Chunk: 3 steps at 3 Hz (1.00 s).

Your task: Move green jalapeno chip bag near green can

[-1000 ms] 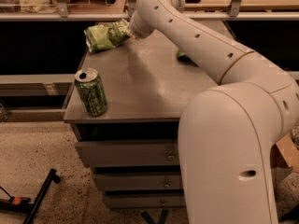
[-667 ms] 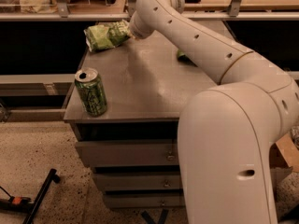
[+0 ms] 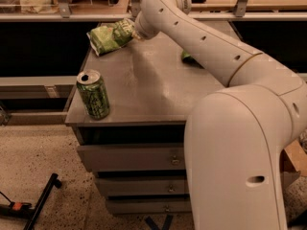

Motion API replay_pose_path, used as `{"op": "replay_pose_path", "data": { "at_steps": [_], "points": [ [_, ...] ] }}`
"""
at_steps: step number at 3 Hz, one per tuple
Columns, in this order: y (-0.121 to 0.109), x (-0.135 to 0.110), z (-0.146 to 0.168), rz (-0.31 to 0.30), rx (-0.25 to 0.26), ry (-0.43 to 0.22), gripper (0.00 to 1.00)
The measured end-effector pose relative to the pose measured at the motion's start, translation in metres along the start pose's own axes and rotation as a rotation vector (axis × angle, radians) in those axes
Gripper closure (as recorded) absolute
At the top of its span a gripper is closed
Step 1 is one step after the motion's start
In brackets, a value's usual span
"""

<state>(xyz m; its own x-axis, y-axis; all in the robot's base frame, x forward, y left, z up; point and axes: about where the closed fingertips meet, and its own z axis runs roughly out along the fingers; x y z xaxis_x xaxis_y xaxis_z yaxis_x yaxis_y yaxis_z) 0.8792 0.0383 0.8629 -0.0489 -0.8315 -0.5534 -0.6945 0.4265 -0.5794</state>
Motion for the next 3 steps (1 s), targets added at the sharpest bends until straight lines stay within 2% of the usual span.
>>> {"op": "replay_pose_path", "data": {
  "at_steps": [1,2,3],
  "points": [
    [-0.0015,0.0013,-0.0004,0.003,0.004,-0.001,0.60],
    [-0.0032,0.0013,-0.0004,0.004,0.007,-0.006,0.49],
    [-0.0045,-0.0006,0.0027,0.006,0.010,-0.010,0.51]
  ]
}}
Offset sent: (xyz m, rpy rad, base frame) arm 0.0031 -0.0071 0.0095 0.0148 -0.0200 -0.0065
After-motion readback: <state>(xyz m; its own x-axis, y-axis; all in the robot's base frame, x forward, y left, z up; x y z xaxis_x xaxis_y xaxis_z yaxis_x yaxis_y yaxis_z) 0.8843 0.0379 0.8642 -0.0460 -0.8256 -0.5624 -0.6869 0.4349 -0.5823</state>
